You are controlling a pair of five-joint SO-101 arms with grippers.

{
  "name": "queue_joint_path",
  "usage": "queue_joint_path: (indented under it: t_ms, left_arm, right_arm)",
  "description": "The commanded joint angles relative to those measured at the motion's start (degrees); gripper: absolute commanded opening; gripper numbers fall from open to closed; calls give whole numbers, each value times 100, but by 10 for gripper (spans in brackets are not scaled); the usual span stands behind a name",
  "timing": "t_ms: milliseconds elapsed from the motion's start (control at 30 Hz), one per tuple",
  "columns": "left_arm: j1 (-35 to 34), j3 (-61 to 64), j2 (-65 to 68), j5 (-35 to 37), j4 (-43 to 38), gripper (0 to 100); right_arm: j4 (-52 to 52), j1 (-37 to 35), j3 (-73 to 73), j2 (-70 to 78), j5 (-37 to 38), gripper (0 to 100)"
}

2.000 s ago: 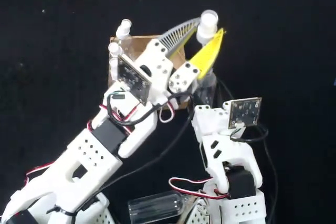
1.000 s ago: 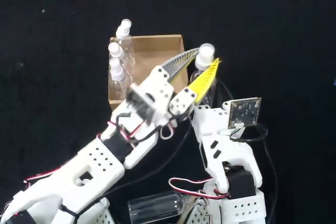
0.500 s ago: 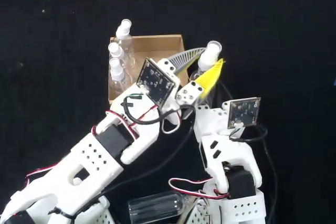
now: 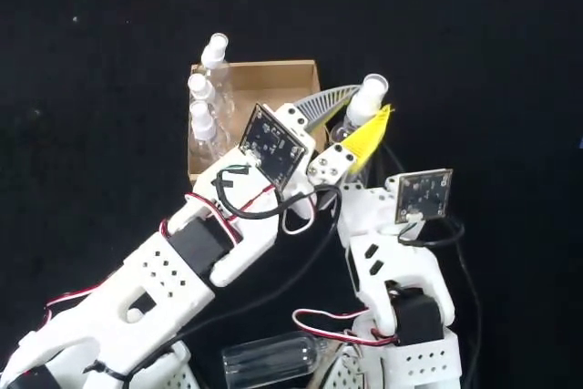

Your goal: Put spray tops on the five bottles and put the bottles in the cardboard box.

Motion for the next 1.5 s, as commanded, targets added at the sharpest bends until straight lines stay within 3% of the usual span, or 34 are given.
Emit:
queue_joint_path:
  t_ms: [0, 133, 300, 833, 1067, 1200, 1467]
  left_arm:
    - [22, -40, -88, 0, -26, 30]
    - [-4, -163, -132, 0, 290, 35]
    - [-48, -681, -149, 686, 1354, 170]
    - [-690, -866, -185, 835, 1415, 209]
    - [-1314, -998, -1574, 835, 3305, 209]
    - [-2035, -875, -2523, 826, 4273, 209]
    - [-4884, -716, -3077, 826, 5055, 213]
  right_arm:
    - [-202, -18, -215, -136, -35, 11]
    - [-202, -26, -215, -136, -44, 11]
    - [-202, -44, -233, -136, -44, 11]
    - [-202, -53, -215, -136, -44, 11]
    - [-202, -18, -207, -136, -18, 11]
    - [-202, -9, -233, -136, -9, 11]
    - [-624, 554, -268, -136, -9, 14]
